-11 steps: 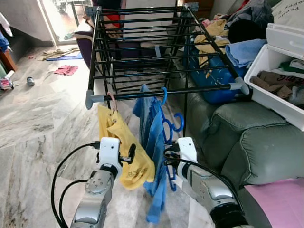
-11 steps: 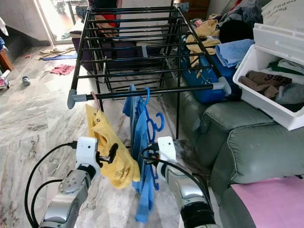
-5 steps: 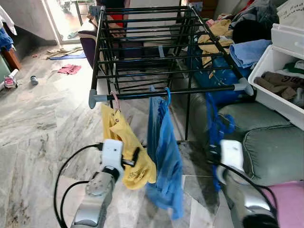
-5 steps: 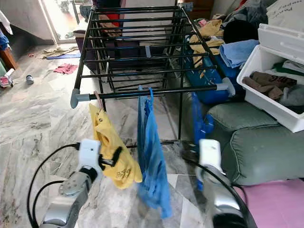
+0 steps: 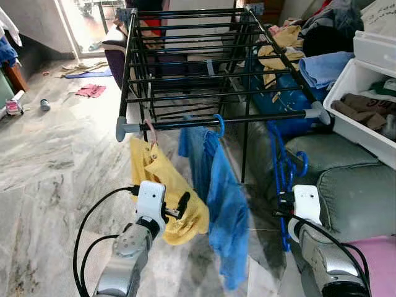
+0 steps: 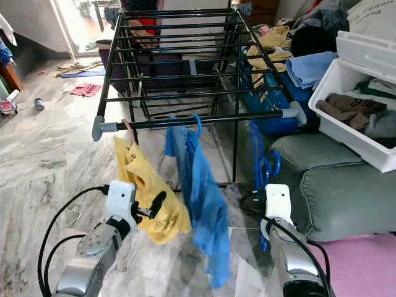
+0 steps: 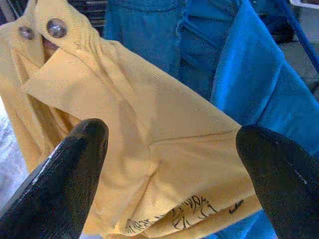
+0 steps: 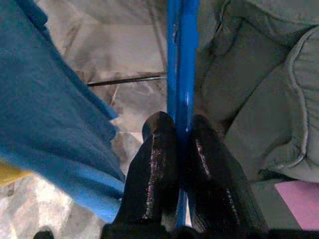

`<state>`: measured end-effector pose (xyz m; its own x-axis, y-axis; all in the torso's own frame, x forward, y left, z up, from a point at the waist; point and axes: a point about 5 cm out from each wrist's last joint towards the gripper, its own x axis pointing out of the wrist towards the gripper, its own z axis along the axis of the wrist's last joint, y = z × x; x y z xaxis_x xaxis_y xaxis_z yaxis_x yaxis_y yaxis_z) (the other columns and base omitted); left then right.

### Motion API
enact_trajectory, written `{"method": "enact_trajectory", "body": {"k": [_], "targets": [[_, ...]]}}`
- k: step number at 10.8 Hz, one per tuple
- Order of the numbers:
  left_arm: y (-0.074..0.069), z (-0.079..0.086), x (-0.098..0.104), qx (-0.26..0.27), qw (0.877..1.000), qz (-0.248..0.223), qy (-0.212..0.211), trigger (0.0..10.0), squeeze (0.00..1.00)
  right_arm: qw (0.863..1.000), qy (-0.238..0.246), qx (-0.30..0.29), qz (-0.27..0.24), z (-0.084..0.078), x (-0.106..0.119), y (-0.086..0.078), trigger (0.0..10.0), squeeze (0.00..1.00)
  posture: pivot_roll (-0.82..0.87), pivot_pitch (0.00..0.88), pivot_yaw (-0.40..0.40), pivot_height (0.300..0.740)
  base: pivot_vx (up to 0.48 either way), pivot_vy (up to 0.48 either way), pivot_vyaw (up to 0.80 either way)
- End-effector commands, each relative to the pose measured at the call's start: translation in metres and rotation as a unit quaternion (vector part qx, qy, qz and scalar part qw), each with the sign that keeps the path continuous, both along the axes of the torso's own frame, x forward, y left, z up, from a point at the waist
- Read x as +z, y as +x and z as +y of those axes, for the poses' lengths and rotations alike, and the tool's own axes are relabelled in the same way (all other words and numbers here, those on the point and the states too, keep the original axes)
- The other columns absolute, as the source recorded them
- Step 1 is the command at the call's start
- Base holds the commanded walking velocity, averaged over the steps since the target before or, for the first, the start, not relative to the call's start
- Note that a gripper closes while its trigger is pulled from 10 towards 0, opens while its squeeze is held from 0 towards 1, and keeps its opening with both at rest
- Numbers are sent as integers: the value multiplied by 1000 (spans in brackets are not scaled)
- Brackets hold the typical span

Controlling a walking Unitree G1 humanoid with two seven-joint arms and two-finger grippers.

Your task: Hang hanger

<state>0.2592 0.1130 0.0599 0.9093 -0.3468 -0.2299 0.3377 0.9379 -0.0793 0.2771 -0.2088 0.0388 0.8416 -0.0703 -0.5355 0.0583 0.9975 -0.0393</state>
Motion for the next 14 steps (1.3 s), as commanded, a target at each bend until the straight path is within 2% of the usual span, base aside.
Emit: {"method": "enact_trajectory", "body": {"k": [1, 3, 6, 8, 10, 14], "targets": [[0, 0, 5, -3, 1000, -8, -3, 10000, 0, 1000, -7, 6, -21, -2, 10, 4, 10000, 0, -11, 0, 3, 740, 300, 0, 0], [-1, 0, 5, -5, 1000, -8, -4, 10000, 0, 1000, -9, 2, -27, -6, 13, 6, 10000, 0, -14, 0, 2, 740, 317, 0, -400], [-1, -1, 4, -8, 1000, -7, -4, 10000, 0, 999, -11, 9, -29, -7, 15, 7, 10000, 0, -15, 0, 3, 740, 337, 0, 0], [-1, -1, 4, -6, 1000, -5, -3, 10000, 0, 997, -9, 69, -27, 2, 17, 9, 10000, 0, -16, 0, 3, 740, 324, 0, 0], [0, -1, 3, -3, 1000, -5, -4, 10000, 0, 996, -6, 80, -30, 6, 18, 10, 10000, 0, -15, 0, 0, 740, 291, 247, 619], [-1, 1, 1, 6, 1000, 2, 0, 10000, 0, 995, -11, 97, -31, 8, 19, 9, 10000, 0, -16, 0, -2, 740, 0, 0, 0]]}}
